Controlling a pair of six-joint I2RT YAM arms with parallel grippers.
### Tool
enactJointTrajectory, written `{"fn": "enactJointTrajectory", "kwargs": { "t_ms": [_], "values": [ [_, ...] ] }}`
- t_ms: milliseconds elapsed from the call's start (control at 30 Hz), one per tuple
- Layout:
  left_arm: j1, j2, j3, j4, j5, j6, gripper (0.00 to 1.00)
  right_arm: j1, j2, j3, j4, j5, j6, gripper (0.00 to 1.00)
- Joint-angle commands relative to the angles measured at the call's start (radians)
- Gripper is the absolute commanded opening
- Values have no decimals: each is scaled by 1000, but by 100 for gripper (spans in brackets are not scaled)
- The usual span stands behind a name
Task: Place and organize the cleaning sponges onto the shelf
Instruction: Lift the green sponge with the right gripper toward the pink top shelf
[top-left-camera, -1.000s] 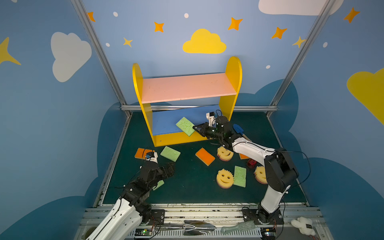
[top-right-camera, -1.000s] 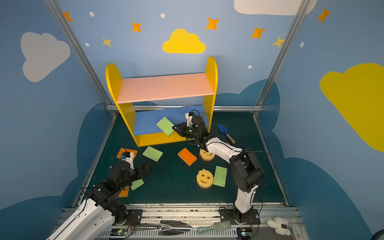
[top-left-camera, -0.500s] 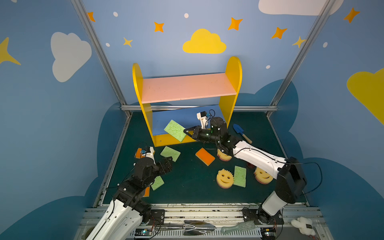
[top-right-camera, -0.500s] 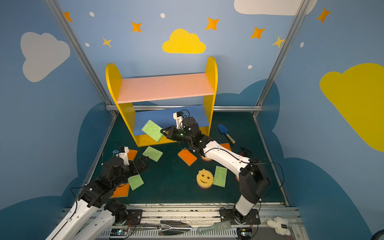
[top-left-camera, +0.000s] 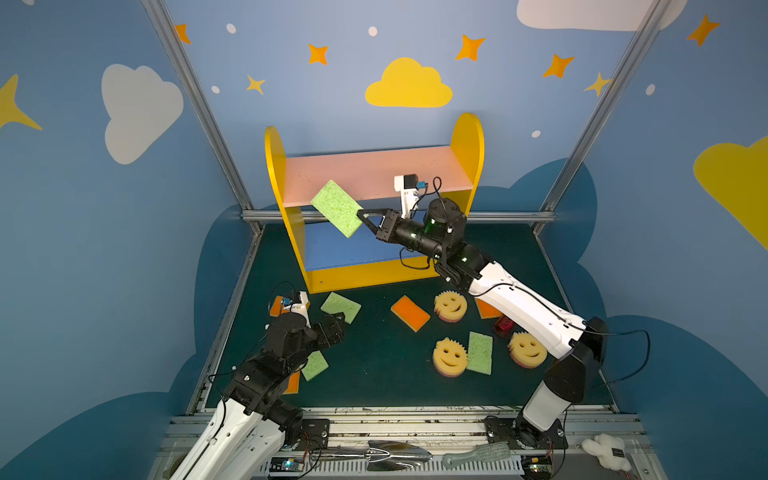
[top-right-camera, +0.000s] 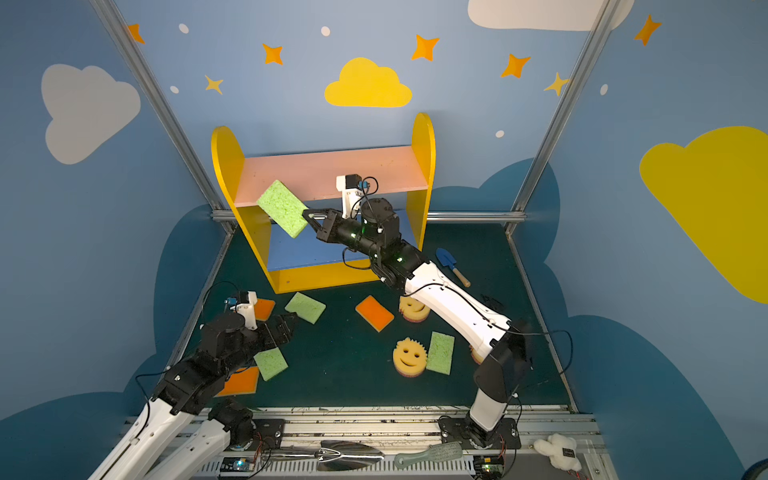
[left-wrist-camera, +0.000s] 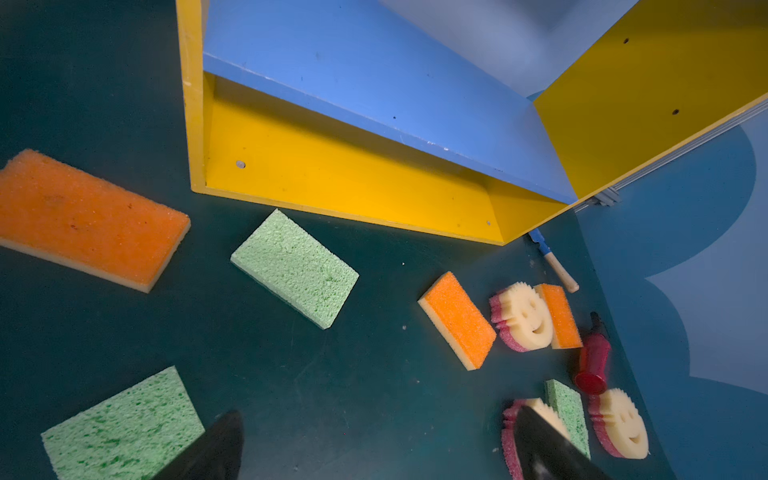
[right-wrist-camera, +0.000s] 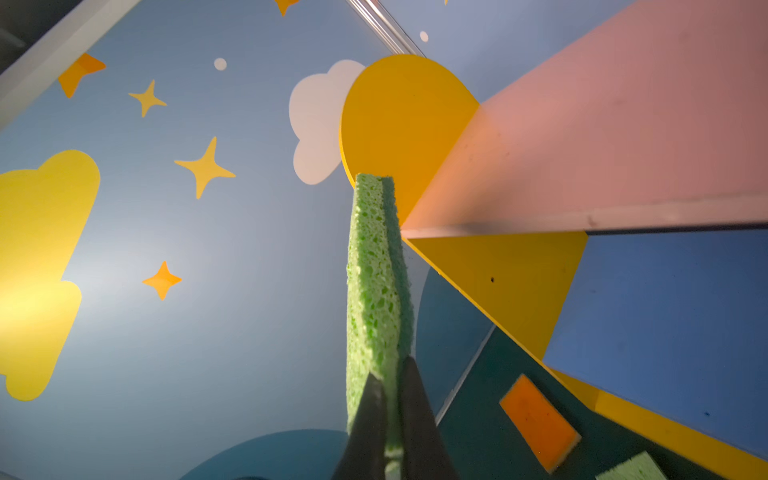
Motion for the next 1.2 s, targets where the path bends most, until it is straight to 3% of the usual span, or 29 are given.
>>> {"fn": "enactJointTrajectory", "kwargs": {
  "t_ms": [0, 400, 767, 933, 1067, 1167],
  "values": [
    [7, -2, 29, -26, 8, 39, 100, 6, 98, 125, -13, 91, 7, 0],
    [23, -9, 30, -57, 48, 49, 100, 39, 582, 892, -231, 209, 29, 0],
    [23, 0, 27, -53, 70, 60, 100, 49, 657, 911, -178, 231, 66, 0],
    [26, -1, 23, -49, 75, 56, 99, 51, 667, 910, -171, 219, 58, 30],
    [26, -1, 26, -52, 75, 55, 100, 52, 664, 910, -171, 199, 43, 44],
    [26, -3, 35, -58, 72, 57, 99, 54, 656, 906, -172, 176, 30, 49]
  ]
}}
